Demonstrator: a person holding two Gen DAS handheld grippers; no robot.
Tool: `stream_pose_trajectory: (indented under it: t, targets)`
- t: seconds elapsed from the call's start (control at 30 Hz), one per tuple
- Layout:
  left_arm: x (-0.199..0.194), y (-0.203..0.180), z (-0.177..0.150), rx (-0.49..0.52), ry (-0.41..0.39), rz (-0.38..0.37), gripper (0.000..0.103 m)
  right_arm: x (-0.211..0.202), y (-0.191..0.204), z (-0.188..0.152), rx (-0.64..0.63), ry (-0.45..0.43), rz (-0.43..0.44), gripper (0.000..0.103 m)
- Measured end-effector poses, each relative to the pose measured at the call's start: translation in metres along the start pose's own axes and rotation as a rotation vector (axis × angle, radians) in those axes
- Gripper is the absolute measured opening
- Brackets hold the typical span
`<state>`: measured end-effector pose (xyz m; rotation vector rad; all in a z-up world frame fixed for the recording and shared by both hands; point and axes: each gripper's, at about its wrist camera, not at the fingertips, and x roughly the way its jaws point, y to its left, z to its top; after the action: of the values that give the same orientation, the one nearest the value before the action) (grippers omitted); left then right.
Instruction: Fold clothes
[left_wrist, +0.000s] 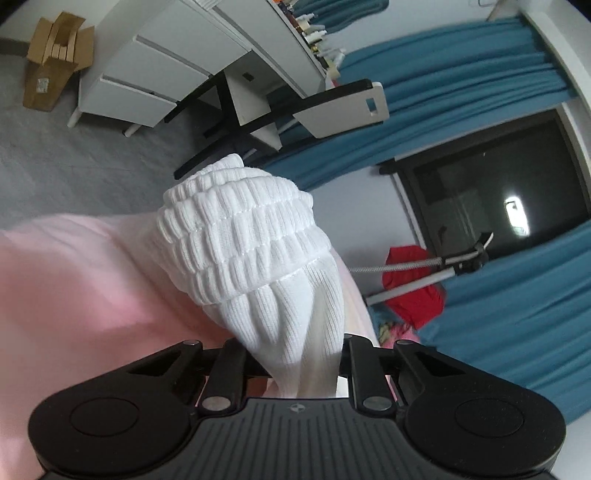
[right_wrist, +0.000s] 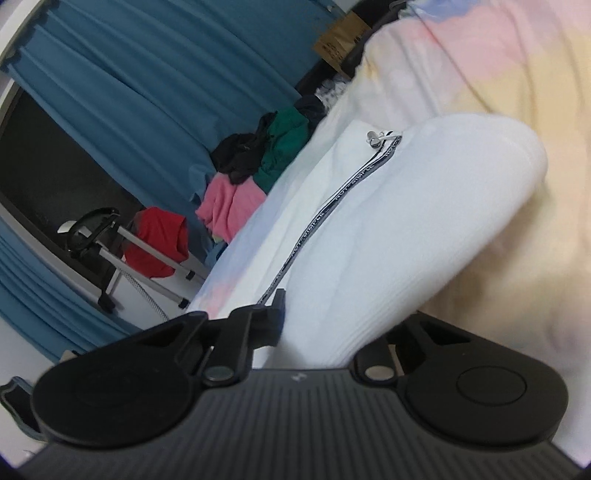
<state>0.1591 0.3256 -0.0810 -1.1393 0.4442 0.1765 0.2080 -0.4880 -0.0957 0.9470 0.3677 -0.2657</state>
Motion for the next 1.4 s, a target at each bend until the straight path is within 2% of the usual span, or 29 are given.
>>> stream_pose_trajectory:
  t: [0.13,0.27,0.37,0.53,0.63,0.7,0.83,0.93,0.97,1.0,1.13,1.17,1.27,1.4]
  targets:
    - [-0.059,-0.003,0.011,0.023,0.044,0.018,0.018,-0.033,-0.01,0.004,0.016,0.055,-0.006,0.02]
    - [-0.116,0.005,0.018,0.041,0.081,0.058,0.018,-0.066,-0.031,-0.003,0.146,0.127,-0.01,0.02]
    - [-0.146,0.02,0.018,0.053,0.097,0.102,0.018,-0.085,-0.046,-0.014,0.197,0.179,-0.031,0.019]
    - [-0.143,0.047,0.013,0.151,0.179,0.198,0.02,-0.089,-0.061,-0.021,0.207,0.227,-0.027,0.019]
    - [-0.139,0.071,0.01,0.081,0.191,0.198,0.022,-0.089,-0.069,-0.024,0.208,0.251,-0.019,0.019]
    - [-0.14,0.078,0.007,0.085,0.188,0.193,0.024,-0.089,-0.07,-0.026,0.204,0.259,-0.018,0.02]
    - [-0.145,0.076,0.003,0.16,0.189,0.191,0.026,-0.09,-0.072,-0.028,0.19,0.271,-0.012,0.02]
    - [-0.153,0.07,-0.001,0.207,0.192,0.204,0.038,-0.09,-0.073,-0.031,0.189,0.272,-0.014,0.021]
    - [-0.155,0.068,-0.003,0.222,0.192,0.209,0.044,-0.09,-0.073,-0.031,0.189,0.273,-0.019,0.021]
    - [-0.158,0.065,-0.003,0.237,0.192,0.231,0.052,-0.089,-0.074,-0.031,0.189,0.274,-0.024,0.022]
    - [-0.17,0.052,-0.005,0.294,0.192,0.319,0.07,-0.087,-0.072,-0.032,0.179,0.284,-0.036,0.022]
    - [-0.176,0.047,-0.004,0.316,0.178,0.346,0.079,-0.087,-0.072,-0.032,0.178,0.286,-0.035,0.022]
    - [-0.193,0.026,-0.004,0.429,0.099,0.413,0.083,-0.087,-0.074,-0.031,0.179,0.291,-0.029,0.022]
    - [-0.201,-0.009,-0.021,0.573,0.057,0.407,0.087,-0.087,-0.076,-0.032,0.181,0.292,-0.023,0.022]
